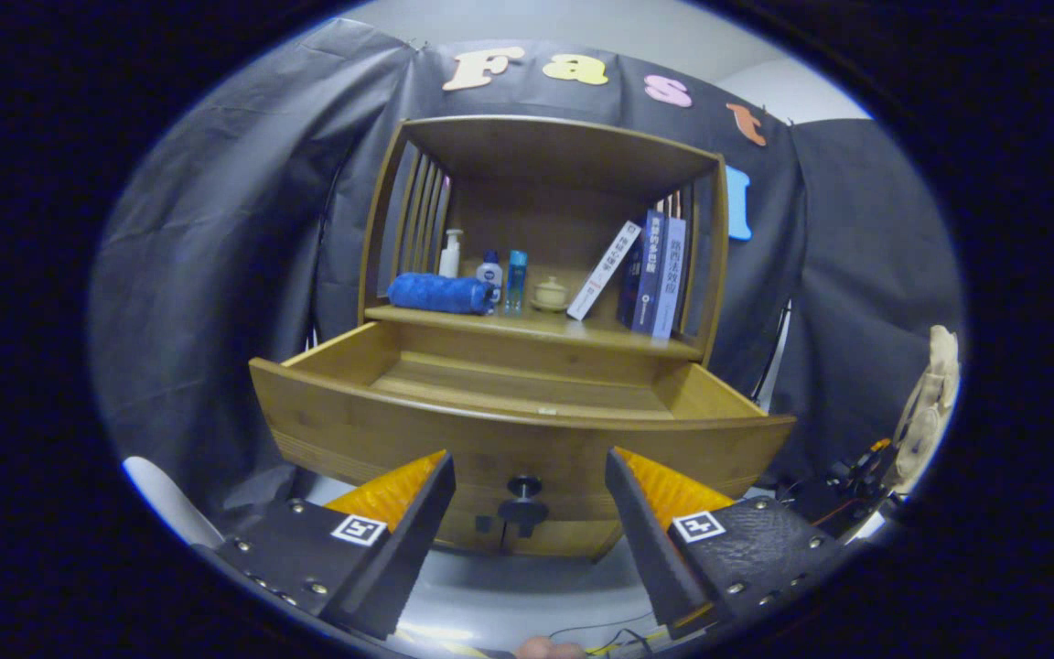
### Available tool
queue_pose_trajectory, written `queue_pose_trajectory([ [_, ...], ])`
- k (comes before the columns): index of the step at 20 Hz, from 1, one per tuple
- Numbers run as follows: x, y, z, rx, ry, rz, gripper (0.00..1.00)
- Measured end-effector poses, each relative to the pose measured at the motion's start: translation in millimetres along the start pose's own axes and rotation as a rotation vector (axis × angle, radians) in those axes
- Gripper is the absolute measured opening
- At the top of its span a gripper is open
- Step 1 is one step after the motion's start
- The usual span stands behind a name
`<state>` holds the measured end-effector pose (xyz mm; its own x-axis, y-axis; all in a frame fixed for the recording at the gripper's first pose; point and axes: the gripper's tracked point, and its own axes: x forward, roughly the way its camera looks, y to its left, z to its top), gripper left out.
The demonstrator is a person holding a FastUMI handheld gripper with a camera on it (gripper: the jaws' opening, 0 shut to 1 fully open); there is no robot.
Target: Pull open the drawer, take out the items inside it, and place them on the countertop above the cabinet.
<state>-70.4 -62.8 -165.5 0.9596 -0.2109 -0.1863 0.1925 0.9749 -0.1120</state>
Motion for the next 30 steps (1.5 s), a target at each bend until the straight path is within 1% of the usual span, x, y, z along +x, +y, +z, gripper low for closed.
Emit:
queue_pose_trajectory([
  [3,-6,2,18,0.029,0.012,0.025,0.98],
  [8,-7,-5,88,0.149,-0.062,0.041,0.98],
  [11,14,-24,113,0.220,-0.029,0.002,0.98],
  [15,53,-43,124,0.338,0.042,-0.037,0.99],
  [17,74,-52,110,0.344,0.100,-0.075,1.00],
  [21,118,-39,73,0.252,0.243,-0.109,1.00],
  [23,138,-20,52,0.212,0.315,-0.075,1.00],
  [25,151,-16,32,0.190,0.388,-0.073,1.00],
  [27,160,-12,17,0.206,0.455,-0.065,1.00],
  [30,166,-14,-5,0.234,0.528,-0.077,1.00],
])
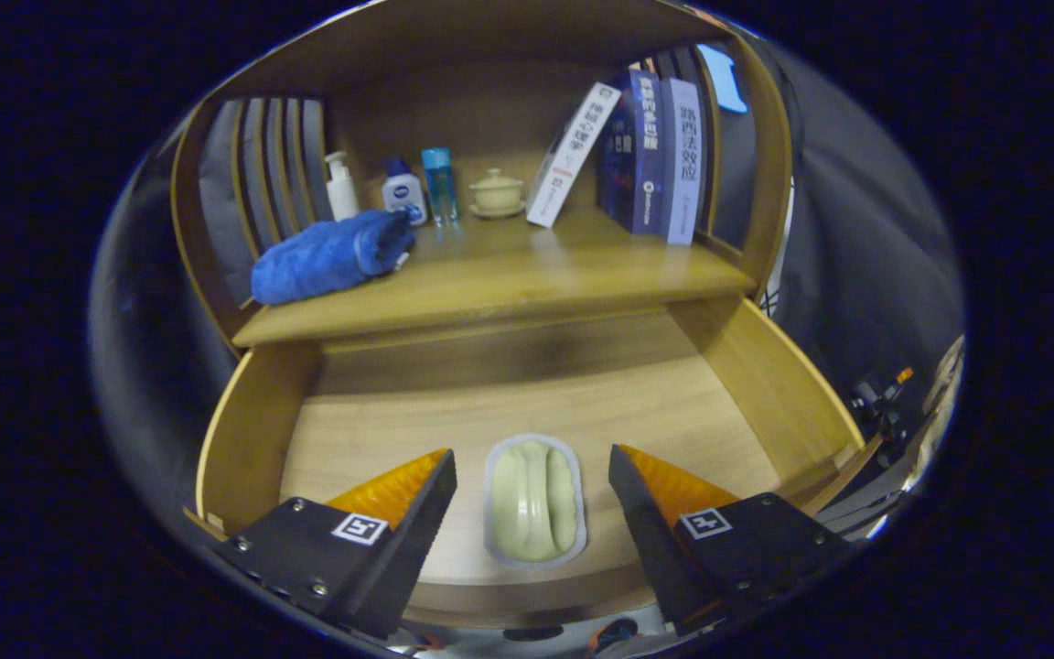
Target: Pull open the drawer, take out the items inside it, and place them on the countertop above the cabinet.
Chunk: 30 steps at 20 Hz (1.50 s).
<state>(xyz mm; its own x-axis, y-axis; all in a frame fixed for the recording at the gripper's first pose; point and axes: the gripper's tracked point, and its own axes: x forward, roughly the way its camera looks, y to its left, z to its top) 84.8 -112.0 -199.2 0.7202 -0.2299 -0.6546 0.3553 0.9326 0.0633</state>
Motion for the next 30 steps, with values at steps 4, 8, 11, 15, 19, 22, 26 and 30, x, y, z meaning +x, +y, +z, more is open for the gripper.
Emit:
queue_pose_trajectory([
  [4,19,3,-24,0.002,0.078,0.002,0.73],
  [8,21,5,-23,-0.032,0.081,0.002,0.47],
  [11,17,4,-20,-0.034,0.050,0.005,0.47],
  [15,18,4,-17,0.091,0.051,0.044,0.03],
  [19,-3,-4,13,0.209,-0.062,0.088,0.03],
  [22,-22,-7,31,0.271,-0.133,0.110,0.03],
  [26,-37,-5,47,0.267,-0.201,0.111,0.03],
  [30,-64,3,82,0.251,-0.310,0.129,0.03],
])
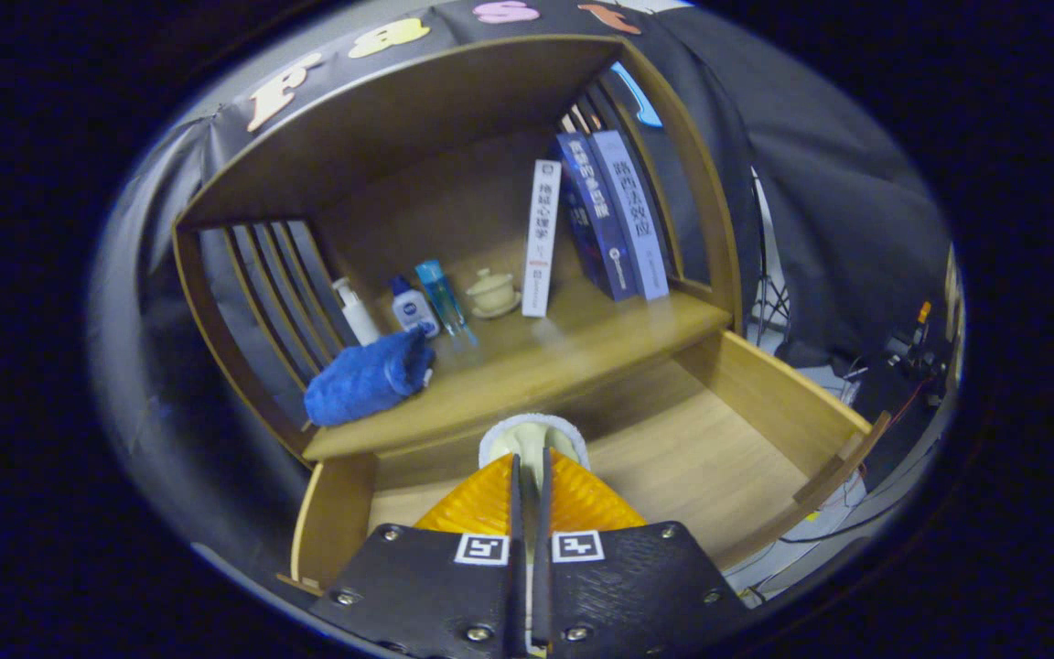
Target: Pull open the drawer, take out the items inside it, and place them on the countertop above the cabinet.
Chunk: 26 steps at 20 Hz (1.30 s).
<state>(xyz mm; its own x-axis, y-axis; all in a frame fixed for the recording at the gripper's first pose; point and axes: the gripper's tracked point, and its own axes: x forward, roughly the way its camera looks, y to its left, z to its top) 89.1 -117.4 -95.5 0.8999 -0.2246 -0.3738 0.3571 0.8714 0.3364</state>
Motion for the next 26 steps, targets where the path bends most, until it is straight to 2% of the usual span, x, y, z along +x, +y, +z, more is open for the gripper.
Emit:
queue_pose_trajectory([
  [5,-18,27,65,-0.077,-0.174,0.047,0.03],
  [8,-12,41,92,-0.065,-0.181,0.065,0.03],
  [12,25,53,123,-0.108,-0.181,0.059,0.03],
  [16,86,65,120,-0.176,-0.092,0.060,0.03],
  [22,184,64,40,-0.258,0.087,0.060,0.03],
  [23,211,70,59,-0.239,0.002,0.073,0.03],
  [26,220,66,65,-0.223,-0.019,0.034,0.04],
])
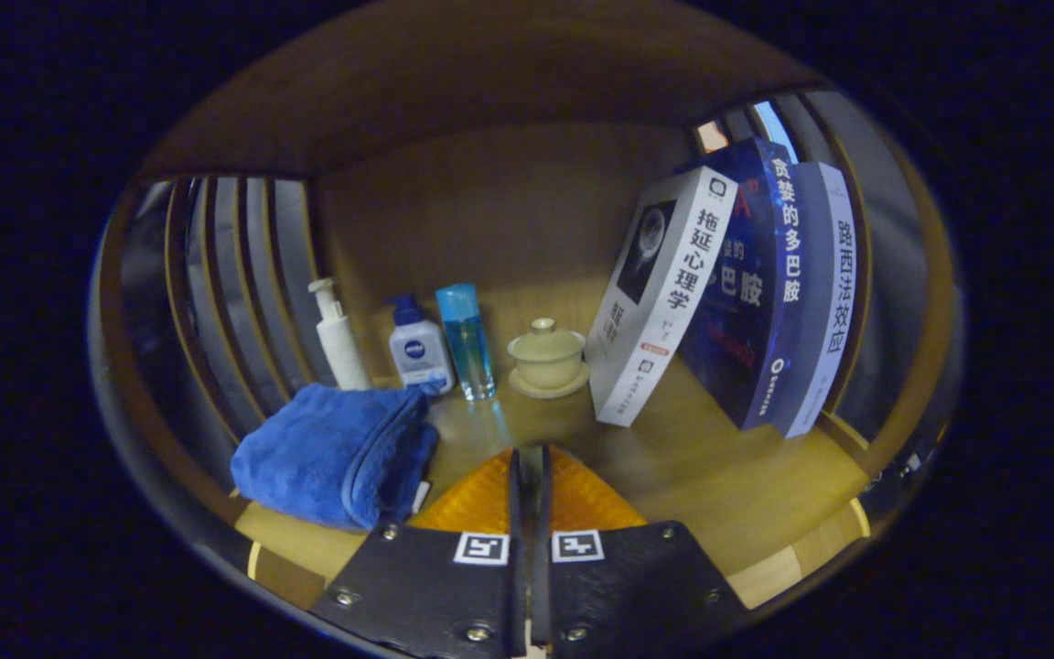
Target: Pull open the drawer, take out the items inside it, and place them on the countertop above the cabinet.
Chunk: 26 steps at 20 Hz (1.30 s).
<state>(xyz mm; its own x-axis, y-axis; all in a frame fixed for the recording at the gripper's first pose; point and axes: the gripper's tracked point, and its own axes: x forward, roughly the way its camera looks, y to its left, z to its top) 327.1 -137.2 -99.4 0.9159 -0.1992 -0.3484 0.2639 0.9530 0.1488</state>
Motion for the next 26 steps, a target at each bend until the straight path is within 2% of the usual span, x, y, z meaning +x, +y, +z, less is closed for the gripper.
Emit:
queue_pose_trajectory([
  [3,3,-1,4,-0.006,-0.017,-0.019,0.03],
  [8,6,-2,3,0.015,-0.005,-0.002,0.04],
  [9,1,-5,3,0.017,0.003,-0.017,0.09],
  [12,-9,-10,8,-0.009,-0.032,-0.040,0.30],
  [15,-28,-11,14,-0.047,-0.080,-0.053,0.72],
  [17,-60,-9,17,-0.042,-0.093,-0.054,1.00],
  [22,-127,-4,8,0.004,-0.112,-0.004,1.00],
  [26,-192,-13,0,-0.020,-0.154,-0.017,1.00],
])
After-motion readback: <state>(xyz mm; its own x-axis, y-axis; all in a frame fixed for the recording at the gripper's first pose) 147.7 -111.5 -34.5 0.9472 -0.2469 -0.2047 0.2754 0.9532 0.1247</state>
